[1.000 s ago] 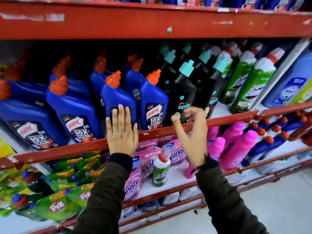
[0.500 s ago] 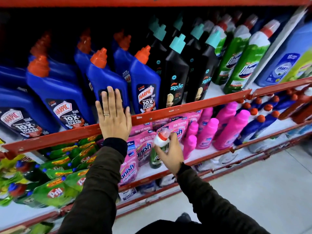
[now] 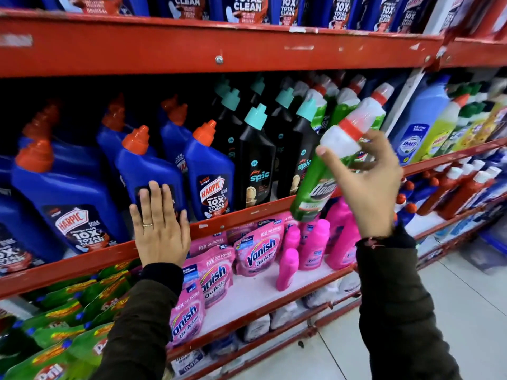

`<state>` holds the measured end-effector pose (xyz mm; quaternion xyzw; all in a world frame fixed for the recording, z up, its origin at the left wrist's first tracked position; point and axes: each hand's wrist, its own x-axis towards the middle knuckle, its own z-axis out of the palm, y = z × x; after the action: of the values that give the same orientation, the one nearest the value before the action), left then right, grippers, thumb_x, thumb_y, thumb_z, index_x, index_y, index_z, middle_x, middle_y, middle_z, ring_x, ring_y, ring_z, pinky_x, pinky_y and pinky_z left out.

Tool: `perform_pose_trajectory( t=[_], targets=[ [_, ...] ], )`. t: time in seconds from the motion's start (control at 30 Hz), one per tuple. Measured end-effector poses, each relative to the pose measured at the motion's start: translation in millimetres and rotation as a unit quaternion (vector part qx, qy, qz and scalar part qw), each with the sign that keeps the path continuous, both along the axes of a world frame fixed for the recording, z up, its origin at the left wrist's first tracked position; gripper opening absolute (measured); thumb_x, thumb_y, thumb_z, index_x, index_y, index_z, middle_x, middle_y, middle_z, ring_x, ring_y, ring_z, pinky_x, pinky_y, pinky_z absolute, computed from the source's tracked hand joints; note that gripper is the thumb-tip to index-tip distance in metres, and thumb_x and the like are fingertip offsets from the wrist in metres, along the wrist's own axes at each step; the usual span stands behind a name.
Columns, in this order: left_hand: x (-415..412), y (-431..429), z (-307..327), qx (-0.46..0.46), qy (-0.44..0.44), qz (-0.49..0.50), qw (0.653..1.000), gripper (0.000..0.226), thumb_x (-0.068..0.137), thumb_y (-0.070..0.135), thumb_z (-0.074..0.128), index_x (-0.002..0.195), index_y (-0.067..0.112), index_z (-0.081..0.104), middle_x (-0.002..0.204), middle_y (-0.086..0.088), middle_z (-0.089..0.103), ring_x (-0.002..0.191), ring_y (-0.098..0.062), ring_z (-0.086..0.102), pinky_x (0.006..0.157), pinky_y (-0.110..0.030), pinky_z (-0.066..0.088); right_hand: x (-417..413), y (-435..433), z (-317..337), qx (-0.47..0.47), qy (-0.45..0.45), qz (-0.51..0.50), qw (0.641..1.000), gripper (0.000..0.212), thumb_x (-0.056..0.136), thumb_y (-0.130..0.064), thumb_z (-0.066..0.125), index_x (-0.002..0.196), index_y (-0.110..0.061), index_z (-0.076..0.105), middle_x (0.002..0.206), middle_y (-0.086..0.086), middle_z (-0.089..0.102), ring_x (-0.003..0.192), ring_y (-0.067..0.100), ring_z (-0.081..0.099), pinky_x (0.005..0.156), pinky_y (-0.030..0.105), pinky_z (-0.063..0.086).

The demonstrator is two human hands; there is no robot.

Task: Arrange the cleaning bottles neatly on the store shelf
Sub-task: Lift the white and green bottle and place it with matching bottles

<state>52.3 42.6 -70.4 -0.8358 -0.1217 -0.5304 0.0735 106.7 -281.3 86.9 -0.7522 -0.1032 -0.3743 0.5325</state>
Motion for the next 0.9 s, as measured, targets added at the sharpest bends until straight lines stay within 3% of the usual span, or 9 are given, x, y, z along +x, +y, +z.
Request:
perform_pose_trajectory(
  t=[0.07, 0.1, 0.2, 0.37, 0.47, 0.6, 0.73, 0.83, 0.9],
  targets=[
    [-0.4, -0.5, 1.0, -0.001, -0.005, -0.007, 1.000, 0.073, 0.106, 0.029, 0.040, 0.163, 0.006, 0.000, 0.170, -0.007, -0.016, 0.158, -0.022, -0.015, 0.129, -0.043, -0.009, 8.5, -10.5, 14.4, -0.001, -0.015, -0.041, 0.999, 0.056, 0.076, -0.067, 0.082, 0.114, -0.031, 0.063, 0.100, -0.027, 0.066, 0.092, 0.007, 0.066, 0.088, 0.043, 0.061],
    [-0.6, -0.4, 1.9, 0.000, -0.007, -0.008, 1.000, 0.073, 0.106, 0.029, 0.040, 0.163, 0.006, 0.000, 0.170, -0.007, -0.016, 0.158, -0.023, -0.015, 0.129, -0.043, -0.009, 13.5, -14.5, 19.3, -0.001, -0.024, -0.056, 0.998, 0.060, 0.076, -0.069, 0.081, 0.115, -0.028, 0.062, 0.098, -0.031, 0.062, 0.090, 0.011, 0.063, 0.087, 0.046, 0.061],
    [-0.6, -0.4, 2.0, 0.000, -0.007, -0.012, 1.000, 0.073, 0.106, 0.029, 0.039, 0.163, 0.006, 0.000, 0.170, -0.007, -0.015, 0.158, -0.022, -0.015, 0.129, -0.043, -0.008, 28.8, -18.9, 23.8, 0.009, -0.044, -0.074, 0.996, 0.064, 0.078, -0.067, 0.080, 0.120, -0.022, 0.061, 0.098, -0.036, 0.056, 0.092, 0.013, 0.062, 0.088, 0.043, 0.059],
    [-0.5, -0.9, 1.1, -0.005, -0.005, -0.017, 1.000, 0.074, 0.106, 0.030, 0.039, 0.164, 0.007, -0.001, 0.170, -0.008, -0.014, 0.158, -0.023, -0.014, 0.129, -0.043, -0.007, 66.2, -16.3, 3.0, 0.017, -0.018, -0.032, 0.999, 0.060, 0.086, -0.046, 0.083, 0.128, -0.010, 0.061, 0.118, -0.005, 0.070, 0.107, 0.006, 0.063, 0.097, 0.043, 0.057],
    [-0.4, -0.1, 0.2, -0.004, -0.002, -0.015, 1.000, 0.074, 0.106, 0.030, 0.039, 0.164, 0.006, 0.000, 0.170, -0.008, -0.013, 0.158, -0.023, -0.013, 0.129, -0.043, -0.007, 82.3, -12.7, -5.2, 0.033, -0.001, -0.014, 0.999, 0.068, 0.082, -0.039, 0.088, 0.126, -0.003, 0.051, 0.122, -0.004, 0.062, 0.115, 0.012, 0.066, 0.097, 0.039, 0.057],
    [0.2, 0.2, -0.1, 0.002, -0.003, -0.012, 1.000, 0.073, 0.106, 0.030, 0.038, 0.163, 0.006, 0.000, 0.170, -0.009, -0.014, 0.158, -0.024, -0.014, 0.129, -0.043, -0.007, 98.7, -9.9, -4.6, -0.003, 0.003, -0.023, 1.000, 0.067, 0.082, -0.048, 0.086, 0.117, -0.003, 0.051, 0.098, 0.010, 0.067, 0.093, 0.028, 0.064, 0.074, 0.048, 0.053],
    [1.2, 0.9, -2.2, 0.003, -0.005, -0.013, 1.000, 0.073, 0.106, 0.030, 0.039, 0.163, 0.005, 0.001, 0.170, -0.009, -0.013, 0.158, -0.024, -0.013, 0.130, -0.044, -0.006, 109.9, -4.3, -2.1, -0.053, 0.001, -0.048, 0.997, 0.062, 0.087, -0.046, 0.082, 0.118, -0.001, 0.052, 0.097, 0.031, 0.065, 0.076, 0.044, 0.062, 0.071, 0.049, 0.048],
    [1.5, 2.3, -2.5, 0.005, -0.004, -0.012, 1.000, 0.073, 0.106, 0.030, 0.038, 0.163, 0.005, 0.001, 0.170, -0.010, -0.012, 0.158, -0.025, -0.012, 0.130, -0.045, -0.005, 117.5, 0.5, -7.0, -0.084, 0.003, -0.073, 0.994, 0.061, 0.094, -0.045, 0.076, 0.127, -0.001, 0.050, 0.096, 0.028, 0.067, 0.085, 0.044, 0.066, 0.064, 0.041, 0.035],
    [1.6, 2.3, -2.9, 0.007, -0.004, -0.007, 1.000, 0.073, 0.106, 0.030, 0.038, 0.163, 0.005, 0.001, 0.170, -0.011, -0.012, 0.158, -0.025, -0.011, 0.130, -0.045, -0.005, 121.3, 0.8, -13.3, -0.099, 0.009, -0.050, 0.994, 0.059, 0.099, -0.043, 0.069, 0.137, -0.003, 0.046, 0.101, 0.016, 0.065, 0.083, 0.041, 0.066, 0.064, 0.035, 0.037]
  ],
)
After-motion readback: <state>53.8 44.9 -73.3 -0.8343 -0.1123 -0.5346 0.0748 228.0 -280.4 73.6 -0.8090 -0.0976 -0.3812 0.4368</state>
